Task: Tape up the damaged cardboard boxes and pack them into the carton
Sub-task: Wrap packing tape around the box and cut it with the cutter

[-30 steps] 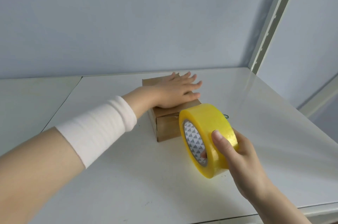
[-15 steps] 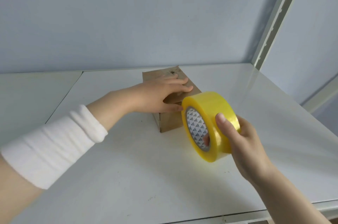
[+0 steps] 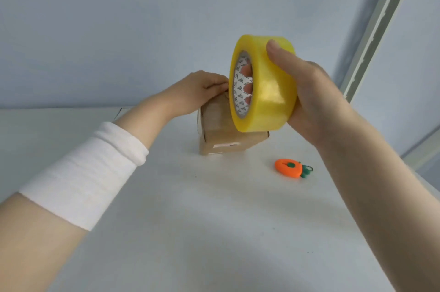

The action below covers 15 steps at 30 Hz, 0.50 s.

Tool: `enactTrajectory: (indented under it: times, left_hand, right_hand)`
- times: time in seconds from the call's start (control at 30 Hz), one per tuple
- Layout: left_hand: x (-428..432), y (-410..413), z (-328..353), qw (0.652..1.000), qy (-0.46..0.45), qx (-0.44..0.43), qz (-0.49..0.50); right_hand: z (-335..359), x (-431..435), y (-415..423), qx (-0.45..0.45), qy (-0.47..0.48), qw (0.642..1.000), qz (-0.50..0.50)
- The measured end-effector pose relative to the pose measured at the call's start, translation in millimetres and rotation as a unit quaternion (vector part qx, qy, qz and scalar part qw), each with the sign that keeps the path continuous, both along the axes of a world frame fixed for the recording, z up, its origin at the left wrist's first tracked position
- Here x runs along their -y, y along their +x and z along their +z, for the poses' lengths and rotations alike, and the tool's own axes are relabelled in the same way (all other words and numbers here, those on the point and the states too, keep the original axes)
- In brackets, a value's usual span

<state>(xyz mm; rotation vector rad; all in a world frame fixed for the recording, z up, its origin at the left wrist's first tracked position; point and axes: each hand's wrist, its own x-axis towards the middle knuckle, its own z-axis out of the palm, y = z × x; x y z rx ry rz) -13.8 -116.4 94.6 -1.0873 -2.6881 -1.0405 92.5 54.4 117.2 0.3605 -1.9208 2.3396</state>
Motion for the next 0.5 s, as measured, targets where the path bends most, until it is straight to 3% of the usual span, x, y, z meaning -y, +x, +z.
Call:
enactTrajectory:
  times: [0.07,0.17,0.33,0.5]
  left_hand:
    - [-5,-10,-7,0.999,0.028,-0.015,0.041]
    - [-7,-24,-15,0.994,0.089,0.035,0.058]
    - [-3,-51,-21,0.982,0.149,0.107,0.04]
    - [-2,-79,-23,0.968,0.155,0.196,0.032]
  right_hand:
    - [6,5,-16,-0.006,0.027,0.999,-0.036]
    - [13,7,-37,-0.016,0.058,0.996,-0.062]
    - [-8,0,-65,-0.05,0.076,0.996,0.001]
    - [-22,7,-97,-0.052,0.085,0.993,-0.057]
